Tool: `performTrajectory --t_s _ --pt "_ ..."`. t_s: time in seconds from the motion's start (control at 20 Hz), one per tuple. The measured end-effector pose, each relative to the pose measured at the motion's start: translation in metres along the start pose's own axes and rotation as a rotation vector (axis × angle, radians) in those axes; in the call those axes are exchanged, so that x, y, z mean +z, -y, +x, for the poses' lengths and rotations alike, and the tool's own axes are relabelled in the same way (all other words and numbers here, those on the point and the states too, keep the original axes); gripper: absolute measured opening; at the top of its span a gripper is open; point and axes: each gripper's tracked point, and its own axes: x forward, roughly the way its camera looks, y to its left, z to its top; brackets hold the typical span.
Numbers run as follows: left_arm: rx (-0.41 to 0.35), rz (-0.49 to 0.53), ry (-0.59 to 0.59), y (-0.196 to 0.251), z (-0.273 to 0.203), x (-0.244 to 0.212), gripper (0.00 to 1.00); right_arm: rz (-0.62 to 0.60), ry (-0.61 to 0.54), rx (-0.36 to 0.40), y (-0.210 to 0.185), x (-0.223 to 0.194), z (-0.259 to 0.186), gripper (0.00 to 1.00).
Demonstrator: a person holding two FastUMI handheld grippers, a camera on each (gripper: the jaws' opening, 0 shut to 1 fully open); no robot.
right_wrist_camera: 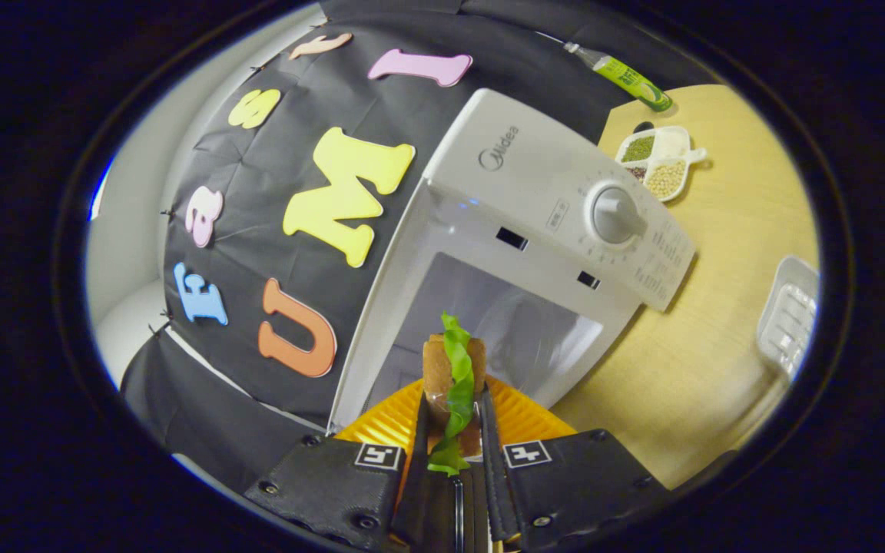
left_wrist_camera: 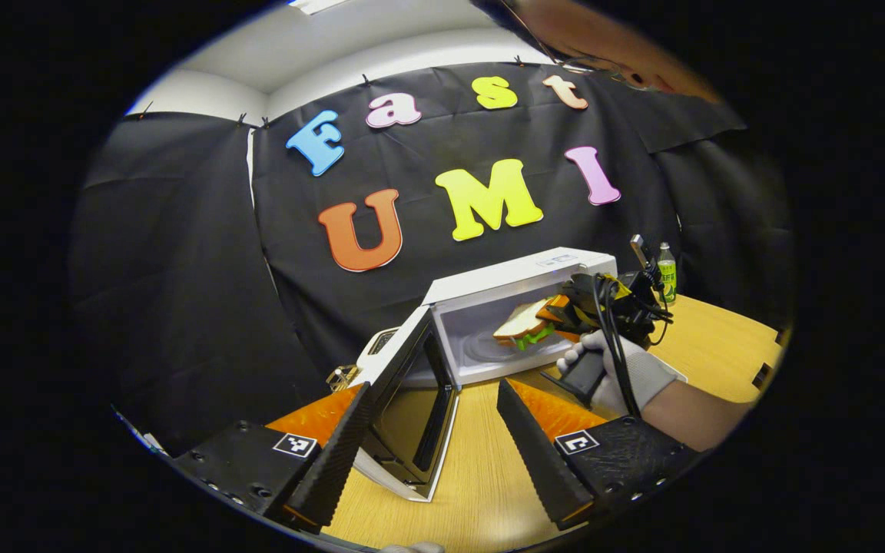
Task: Open the microwave oven with the left hand, put the food in, and close the microwave oven.
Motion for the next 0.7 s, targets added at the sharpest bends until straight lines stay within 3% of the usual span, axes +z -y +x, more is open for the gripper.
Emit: performTrajectory --t_s 0.5,0.55,0.65,0.7 --pt "0.003 -0.001 -0.026 -0.013 0.018 -0.017 0.97 -0.050 0.084 -0.069 0.027 -0.024 0.088 0.35" --pt "0.001 -0.001 -0.026 -0.013 0.019 -0.018 0.96 -0.066 0.084 -0.073 0.028 -0.023 0.090 0.27" --pt "-0.004 -0.003 -0.019 -0.012 0.020 -0.017 0.97 -0.140 0.098 -0.102 0.033 -0.025 0.093 0.38" --pt "-0.004 -0.003 -0.021 -0.012 0.021 -0.018 0.96 -0.187 0.099 -0.126 0.037 -0.026 0.094 0.31"
